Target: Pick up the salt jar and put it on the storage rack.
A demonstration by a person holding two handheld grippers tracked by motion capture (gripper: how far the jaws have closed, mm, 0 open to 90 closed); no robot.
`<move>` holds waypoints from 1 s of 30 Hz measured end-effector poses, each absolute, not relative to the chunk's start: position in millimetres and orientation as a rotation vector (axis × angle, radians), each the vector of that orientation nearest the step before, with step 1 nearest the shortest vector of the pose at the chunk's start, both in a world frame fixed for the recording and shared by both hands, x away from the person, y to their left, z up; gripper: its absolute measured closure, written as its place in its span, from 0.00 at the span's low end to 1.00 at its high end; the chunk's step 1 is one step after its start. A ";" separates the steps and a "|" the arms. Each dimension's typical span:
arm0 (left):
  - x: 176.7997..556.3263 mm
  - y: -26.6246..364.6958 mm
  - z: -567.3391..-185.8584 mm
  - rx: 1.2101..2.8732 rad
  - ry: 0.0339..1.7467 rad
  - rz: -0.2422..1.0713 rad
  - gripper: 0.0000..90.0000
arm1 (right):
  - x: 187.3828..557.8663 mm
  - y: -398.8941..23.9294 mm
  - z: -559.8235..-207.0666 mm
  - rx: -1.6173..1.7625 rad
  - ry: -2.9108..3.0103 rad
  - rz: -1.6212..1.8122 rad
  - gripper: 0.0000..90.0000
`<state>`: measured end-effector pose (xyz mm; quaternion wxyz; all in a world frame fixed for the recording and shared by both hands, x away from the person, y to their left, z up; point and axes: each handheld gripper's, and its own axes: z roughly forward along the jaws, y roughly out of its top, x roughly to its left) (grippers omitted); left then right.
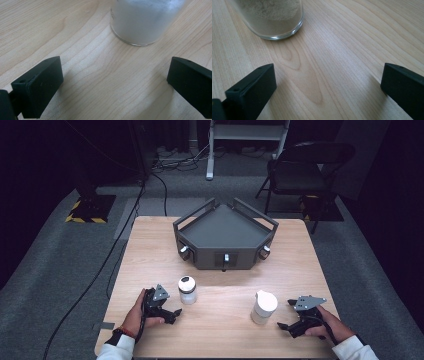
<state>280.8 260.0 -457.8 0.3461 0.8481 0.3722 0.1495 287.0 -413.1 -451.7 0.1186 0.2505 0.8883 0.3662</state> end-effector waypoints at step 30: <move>280.0 259.5 -457.7 2.199 0.971 0.390 0.00 | 288.2 -413.1 -451.7 0.727 2.600 1.072 0.00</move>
